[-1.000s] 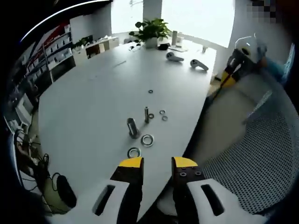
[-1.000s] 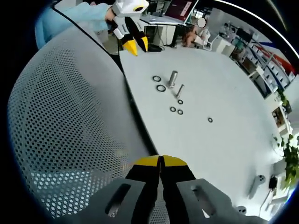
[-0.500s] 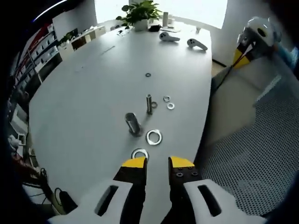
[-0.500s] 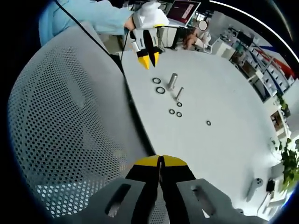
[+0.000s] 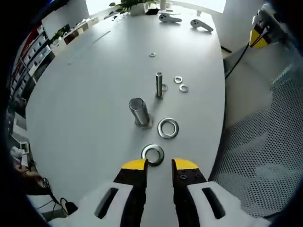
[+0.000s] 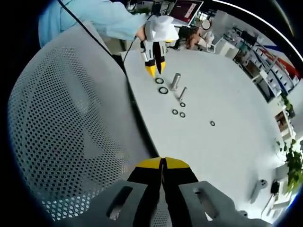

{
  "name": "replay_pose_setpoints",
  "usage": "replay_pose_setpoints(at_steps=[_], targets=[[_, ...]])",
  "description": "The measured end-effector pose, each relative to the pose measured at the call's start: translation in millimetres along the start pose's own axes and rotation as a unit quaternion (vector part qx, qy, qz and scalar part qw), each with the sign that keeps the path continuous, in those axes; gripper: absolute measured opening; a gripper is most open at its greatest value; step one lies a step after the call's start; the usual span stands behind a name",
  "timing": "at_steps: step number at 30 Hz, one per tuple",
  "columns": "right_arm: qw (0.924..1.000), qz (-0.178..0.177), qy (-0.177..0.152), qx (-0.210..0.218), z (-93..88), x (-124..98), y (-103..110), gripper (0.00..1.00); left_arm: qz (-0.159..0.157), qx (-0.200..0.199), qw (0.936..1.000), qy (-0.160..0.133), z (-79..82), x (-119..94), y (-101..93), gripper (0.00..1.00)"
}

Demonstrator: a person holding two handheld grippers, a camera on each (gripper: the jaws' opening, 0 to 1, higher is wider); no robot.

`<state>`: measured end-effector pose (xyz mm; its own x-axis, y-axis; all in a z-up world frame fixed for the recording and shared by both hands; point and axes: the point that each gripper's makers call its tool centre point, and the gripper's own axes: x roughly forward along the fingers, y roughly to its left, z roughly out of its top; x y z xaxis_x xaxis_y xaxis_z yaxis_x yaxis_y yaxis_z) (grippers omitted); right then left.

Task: Place the washer onto the threaded stud by aligning its center hole with the stud, sliding it down to the base, and recovering from edge contact or off-axis alignment until the washer reaches the visible bottom stop.

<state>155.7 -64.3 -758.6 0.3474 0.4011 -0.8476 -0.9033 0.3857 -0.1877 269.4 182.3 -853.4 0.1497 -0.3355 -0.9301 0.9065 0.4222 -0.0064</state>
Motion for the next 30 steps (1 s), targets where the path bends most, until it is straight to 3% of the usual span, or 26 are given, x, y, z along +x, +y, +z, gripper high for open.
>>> replay_pose_setpoints(at_steps=[12, 20, 25, 30], targets=[[1.0000, -0.002, 0.001, 0.003, -0.8, -0.1, -0.8, 0.03, -0.006, 0.009, 0.9999, 0.013, -1.1, 17.2, 6.1, 0.27], [1.0000, 0.004, -0.006, 0.000, 1.2, -0.3, 0.8, 0.03, -0.002, 0.033, 0.9991, 0.026, -4.0, 22.6, 3.1, 0.25], [1.0000, 0.005, -0.005, 0.000, 0.8, -0.1, 1.2, 0.03, -0.003, 0.028, 0.9994, 0.019, -2.0, 22.3, 6.2, 0.24], [1.0000, 0.006, -0.004, -0.001, 0.6, 0.0, 1.5, 0.03, -0.006, 0.050, 0.9985, 0.022, -1.0, 22.8, 5.0, 0.24]])
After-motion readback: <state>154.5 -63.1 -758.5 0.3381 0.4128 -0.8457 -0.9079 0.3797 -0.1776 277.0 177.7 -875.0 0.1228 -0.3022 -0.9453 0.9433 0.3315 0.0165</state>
